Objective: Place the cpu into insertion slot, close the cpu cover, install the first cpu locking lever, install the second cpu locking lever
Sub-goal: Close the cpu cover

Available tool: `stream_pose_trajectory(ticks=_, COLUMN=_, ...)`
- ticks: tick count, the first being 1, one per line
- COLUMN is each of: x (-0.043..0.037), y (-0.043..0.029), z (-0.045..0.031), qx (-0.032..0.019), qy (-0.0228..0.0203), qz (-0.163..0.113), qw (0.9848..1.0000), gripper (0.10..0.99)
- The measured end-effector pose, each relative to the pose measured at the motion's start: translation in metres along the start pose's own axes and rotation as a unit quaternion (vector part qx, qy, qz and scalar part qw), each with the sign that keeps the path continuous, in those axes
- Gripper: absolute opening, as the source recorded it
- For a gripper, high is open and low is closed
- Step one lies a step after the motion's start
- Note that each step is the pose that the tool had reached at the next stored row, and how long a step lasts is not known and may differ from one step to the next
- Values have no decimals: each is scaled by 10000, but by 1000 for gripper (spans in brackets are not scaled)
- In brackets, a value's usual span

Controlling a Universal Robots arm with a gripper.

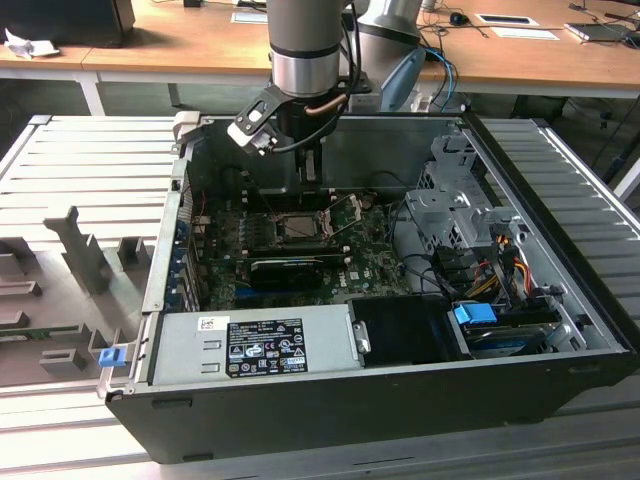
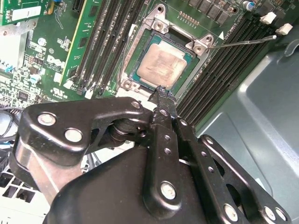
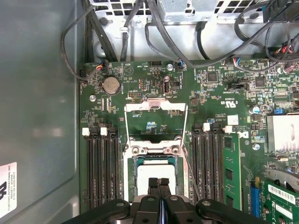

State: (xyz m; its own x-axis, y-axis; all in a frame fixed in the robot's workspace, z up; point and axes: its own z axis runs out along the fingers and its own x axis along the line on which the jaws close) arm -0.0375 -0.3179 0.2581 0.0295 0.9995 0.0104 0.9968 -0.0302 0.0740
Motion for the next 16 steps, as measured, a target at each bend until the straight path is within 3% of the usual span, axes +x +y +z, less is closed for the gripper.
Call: stream_pose_trajectory(ticks=16, x=1, y=5, z=-63, qx=0, qy=0, qz=-1, qw=10000, gripper=106)
